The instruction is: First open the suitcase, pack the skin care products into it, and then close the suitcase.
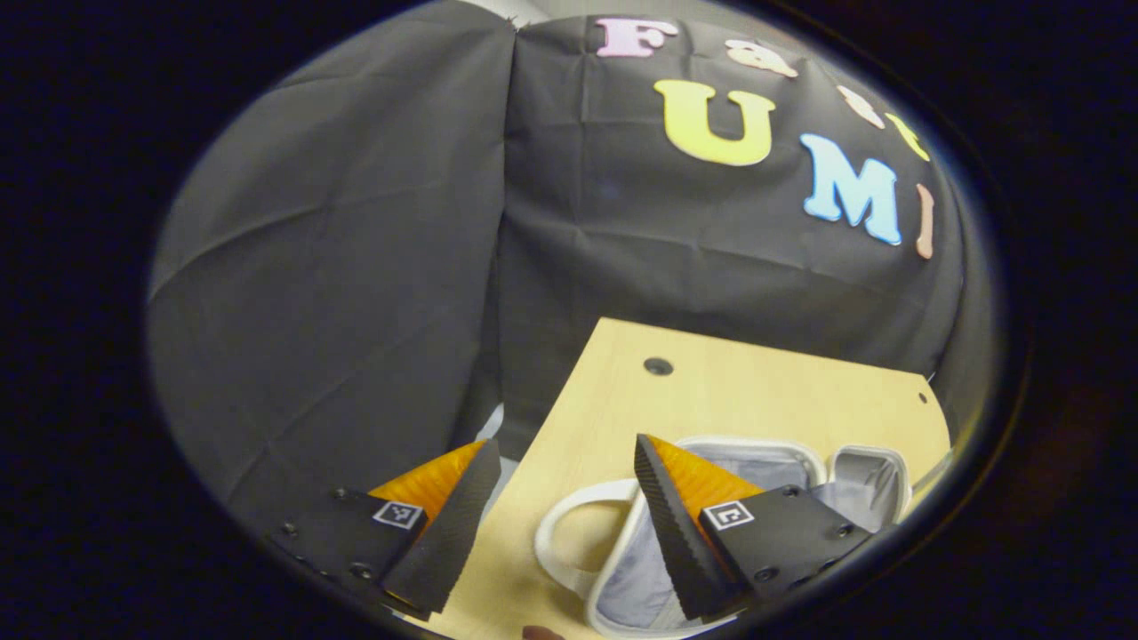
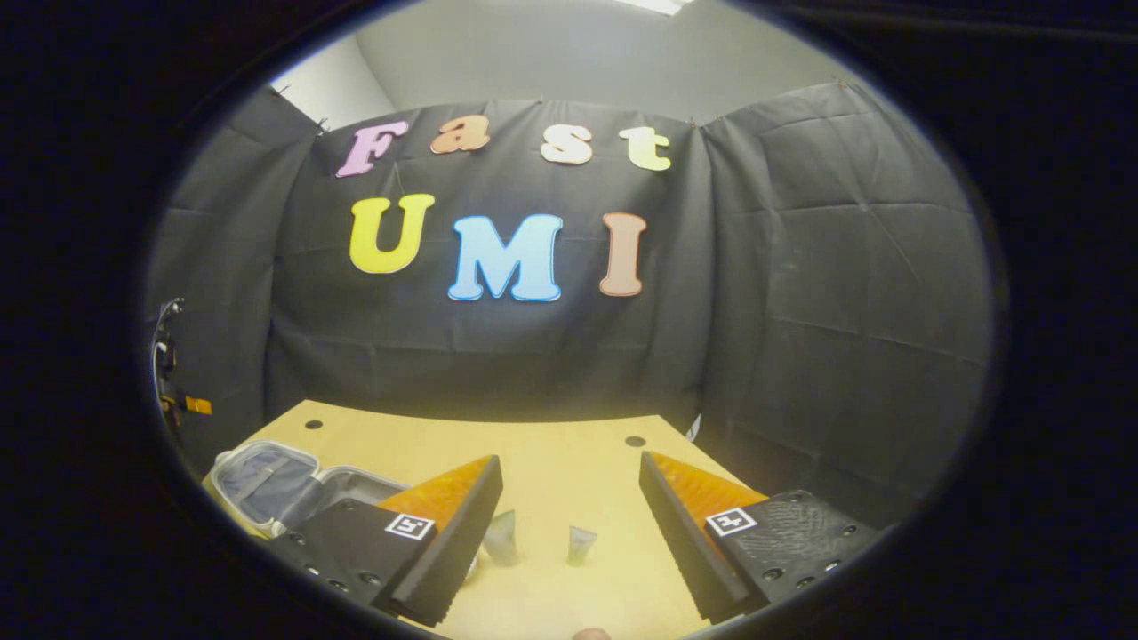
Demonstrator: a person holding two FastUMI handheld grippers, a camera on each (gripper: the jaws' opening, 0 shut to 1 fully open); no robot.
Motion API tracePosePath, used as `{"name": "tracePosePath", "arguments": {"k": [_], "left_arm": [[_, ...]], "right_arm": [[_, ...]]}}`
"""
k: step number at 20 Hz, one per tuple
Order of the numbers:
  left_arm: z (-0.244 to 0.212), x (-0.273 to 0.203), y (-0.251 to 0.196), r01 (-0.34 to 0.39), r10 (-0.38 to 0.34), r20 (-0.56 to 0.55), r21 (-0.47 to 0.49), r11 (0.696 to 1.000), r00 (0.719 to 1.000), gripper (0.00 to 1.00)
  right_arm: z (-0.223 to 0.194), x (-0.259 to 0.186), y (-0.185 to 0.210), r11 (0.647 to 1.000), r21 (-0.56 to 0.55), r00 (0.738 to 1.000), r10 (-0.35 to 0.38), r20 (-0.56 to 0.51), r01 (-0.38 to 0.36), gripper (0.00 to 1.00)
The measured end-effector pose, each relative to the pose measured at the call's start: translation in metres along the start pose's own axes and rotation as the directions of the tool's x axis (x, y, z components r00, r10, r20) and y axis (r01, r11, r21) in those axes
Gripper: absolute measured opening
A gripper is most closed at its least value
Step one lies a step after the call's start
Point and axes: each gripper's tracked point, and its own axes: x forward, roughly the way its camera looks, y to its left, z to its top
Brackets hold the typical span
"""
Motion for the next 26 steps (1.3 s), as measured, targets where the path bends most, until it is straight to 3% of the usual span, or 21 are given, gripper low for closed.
{"name": "tracePosePath", "arguments": {"k": [5,10,17,26], "left_arm": [[0.03,-0.053,-0.112,0.075,-0.077,0.158,0.018,0.997,0.984,0.98],[0.023,-0.089,-0.248,0.188,-0.204,0.235,0.089,0.978,0.95,0.98],[-0.014,-0.136,-0.45,0.423,-0.452,0.238,0.165,0.891,0.859,0.98],[-0.095,-0.16,-0.619,0.565,-0.593,0.182,0.185,0.804,0.784,0.98]], "right_arm": [[-0.003,0.02,-0.029,0.998,0.015,0.998,0.064,0.028,-0.064,0.94],[-0.01,0.036,-0.05,0.991,-0.008,0.991,0.131,0.039,-0.131,0.94],[-0.022,0.049,-0.08,0.986,0.016,0.987,0.164,0.004,-0.164,0.94],[-0.036,0.056,-0.092,0.968,-0.031,0.968,0.247,-0.031,-0.248,0.94]]}}
